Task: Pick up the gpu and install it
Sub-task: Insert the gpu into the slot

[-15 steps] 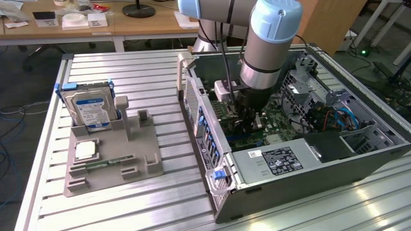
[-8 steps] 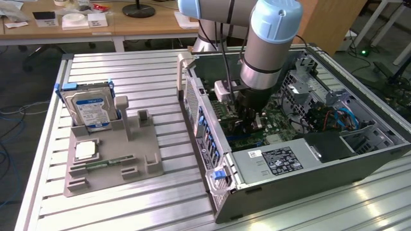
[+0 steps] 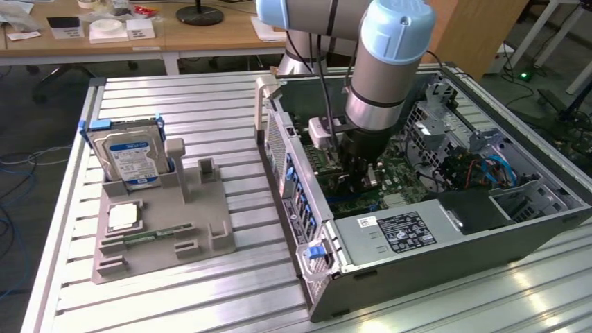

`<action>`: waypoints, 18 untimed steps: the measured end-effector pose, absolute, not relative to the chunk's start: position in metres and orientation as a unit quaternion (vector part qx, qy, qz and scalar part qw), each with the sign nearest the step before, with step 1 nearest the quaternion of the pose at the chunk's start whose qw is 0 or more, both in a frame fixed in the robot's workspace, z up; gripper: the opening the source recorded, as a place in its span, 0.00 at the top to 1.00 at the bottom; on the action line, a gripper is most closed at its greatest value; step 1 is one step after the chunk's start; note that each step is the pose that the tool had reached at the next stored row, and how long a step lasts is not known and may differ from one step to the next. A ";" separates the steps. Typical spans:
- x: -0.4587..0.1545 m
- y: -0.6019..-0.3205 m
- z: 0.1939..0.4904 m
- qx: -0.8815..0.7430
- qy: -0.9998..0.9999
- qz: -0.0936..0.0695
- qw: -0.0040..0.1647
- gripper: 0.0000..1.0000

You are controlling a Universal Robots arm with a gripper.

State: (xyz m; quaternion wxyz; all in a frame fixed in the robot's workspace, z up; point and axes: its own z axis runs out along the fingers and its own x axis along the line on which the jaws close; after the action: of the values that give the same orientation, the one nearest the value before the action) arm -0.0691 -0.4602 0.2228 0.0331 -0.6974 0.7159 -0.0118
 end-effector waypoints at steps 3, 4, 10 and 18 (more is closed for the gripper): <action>-0.069 -0.460 0.222 -0.697 0.716 -0.012 0.034 0.72; -0.069 -0.460 0.223 -0.697 0.716 -0.012 0.034 0.72; -0.069 -0.460 0.225 -0.697 0.716 -0.011 0.034 0.72; -0.069 -0.460 0.228 -0.698 0.716 -0.016 0.030 0.72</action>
State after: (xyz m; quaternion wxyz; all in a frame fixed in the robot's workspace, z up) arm -0.0690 -0.4601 0.2276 0.0297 -0.6975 0.7158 -0.0156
